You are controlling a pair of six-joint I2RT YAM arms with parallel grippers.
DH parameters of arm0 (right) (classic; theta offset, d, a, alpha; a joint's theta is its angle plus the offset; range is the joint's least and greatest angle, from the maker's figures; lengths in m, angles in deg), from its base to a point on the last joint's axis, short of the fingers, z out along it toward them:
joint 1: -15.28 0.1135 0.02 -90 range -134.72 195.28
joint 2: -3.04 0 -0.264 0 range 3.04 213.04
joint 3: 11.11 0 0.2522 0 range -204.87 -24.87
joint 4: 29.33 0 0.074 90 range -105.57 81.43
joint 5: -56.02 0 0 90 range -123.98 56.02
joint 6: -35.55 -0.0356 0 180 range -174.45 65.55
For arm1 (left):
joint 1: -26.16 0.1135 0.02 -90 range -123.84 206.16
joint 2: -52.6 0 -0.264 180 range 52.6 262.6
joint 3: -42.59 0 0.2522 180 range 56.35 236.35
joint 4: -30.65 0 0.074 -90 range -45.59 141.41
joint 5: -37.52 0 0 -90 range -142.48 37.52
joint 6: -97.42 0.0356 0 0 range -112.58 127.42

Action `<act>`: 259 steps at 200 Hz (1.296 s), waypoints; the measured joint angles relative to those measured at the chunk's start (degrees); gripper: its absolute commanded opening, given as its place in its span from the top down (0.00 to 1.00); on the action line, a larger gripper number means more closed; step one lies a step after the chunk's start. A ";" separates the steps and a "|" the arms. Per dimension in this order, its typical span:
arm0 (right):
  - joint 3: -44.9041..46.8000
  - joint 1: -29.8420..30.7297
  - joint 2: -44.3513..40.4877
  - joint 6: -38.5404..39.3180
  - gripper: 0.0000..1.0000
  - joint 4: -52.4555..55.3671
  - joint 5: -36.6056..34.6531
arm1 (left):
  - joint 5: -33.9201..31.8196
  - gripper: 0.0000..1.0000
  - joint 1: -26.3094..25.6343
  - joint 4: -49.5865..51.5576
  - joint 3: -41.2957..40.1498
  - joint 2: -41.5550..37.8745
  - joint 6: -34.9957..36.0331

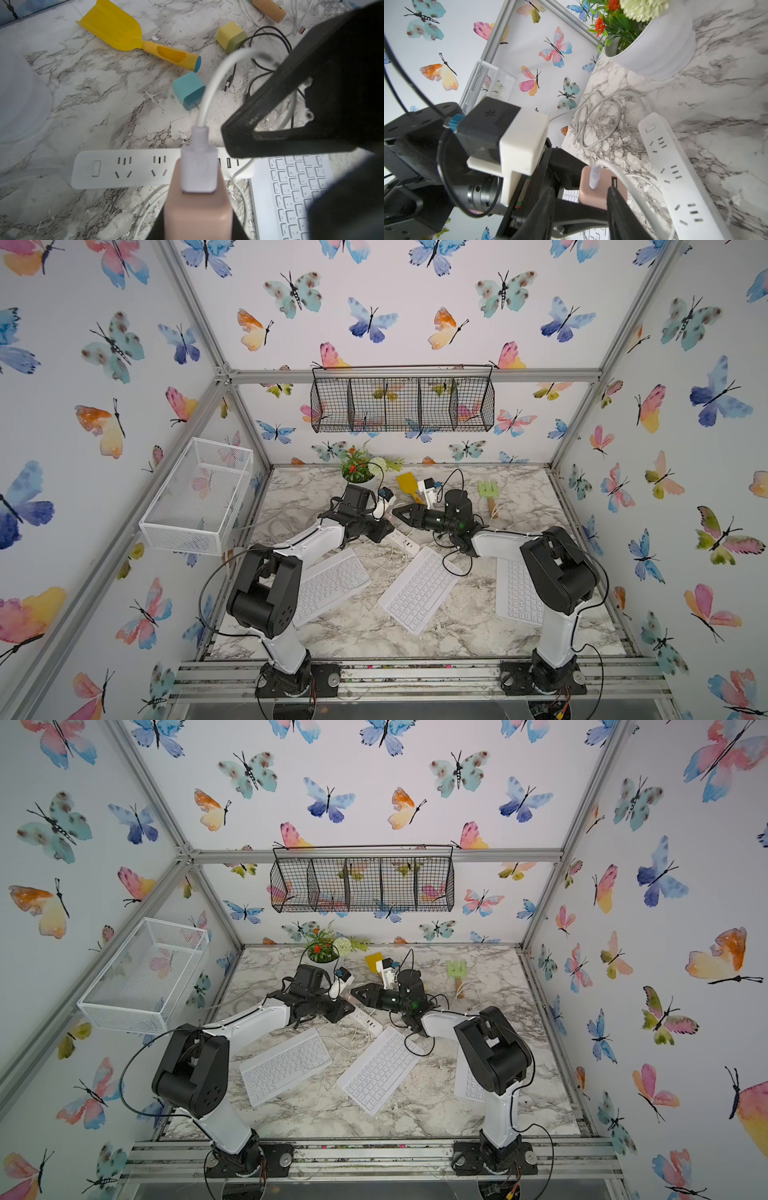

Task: Unplug the wireless keyboard
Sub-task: Remove the power cord from the plug.

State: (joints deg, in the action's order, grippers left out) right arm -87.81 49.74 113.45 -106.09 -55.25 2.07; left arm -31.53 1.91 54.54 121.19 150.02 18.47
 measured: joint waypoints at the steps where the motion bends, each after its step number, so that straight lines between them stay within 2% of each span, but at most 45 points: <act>1: -0.02 0.00 0.02 0.00 0.56 0.00 -0.02 | 0.00 1.00 0.00 -0.04 -0.02 0.00 0.00; 74: -3.08 0.02 4.02 -1.46 0.66 0.00 -0.61 | -0.13 1.00 -1.38 -0.09 -0.85 -0.57 0.00; 136: -3.23 0.15 4.59 -3.48 0.87 -0.81 -0.68 | -0.68 1.00 -1.92 -0.04 -1.01 -0.87 -0.44; 216: -3.69 1.53 4.31 -4.33 0.95 3.80 -6.19 | -6.91 1.00 -3.58 1.14 -1.18 -0.52 -0.57; 259: -2.32 1.64 2.73 -5.97 0.97 4.94 -8.44 | -7.48 1.00 -4.02 0.15 -1.77 -0.52 -0.35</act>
State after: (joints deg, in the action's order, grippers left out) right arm -90.12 51.38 116.18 -112.06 -50.31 -6.37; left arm -39.00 -2.11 54.70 119.41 149.50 18.12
